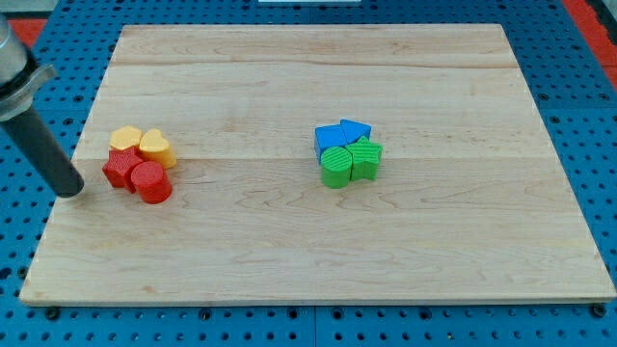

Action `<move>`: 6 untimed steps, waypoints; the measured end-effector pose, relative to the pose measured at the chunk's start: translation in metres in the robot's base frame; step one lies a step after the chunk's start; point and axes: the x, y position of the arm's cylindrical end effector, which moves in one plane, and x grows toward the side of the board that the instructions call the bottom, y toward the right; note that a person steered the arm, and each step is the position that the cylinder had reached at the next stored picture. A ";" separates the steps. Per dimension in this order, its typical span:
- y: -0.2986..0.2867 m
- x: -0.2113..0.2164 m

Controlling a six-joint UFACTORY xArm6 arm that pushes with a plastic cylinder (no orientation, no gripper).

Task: Separate the group of blocks

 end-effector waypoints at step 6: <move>0.167 -0.037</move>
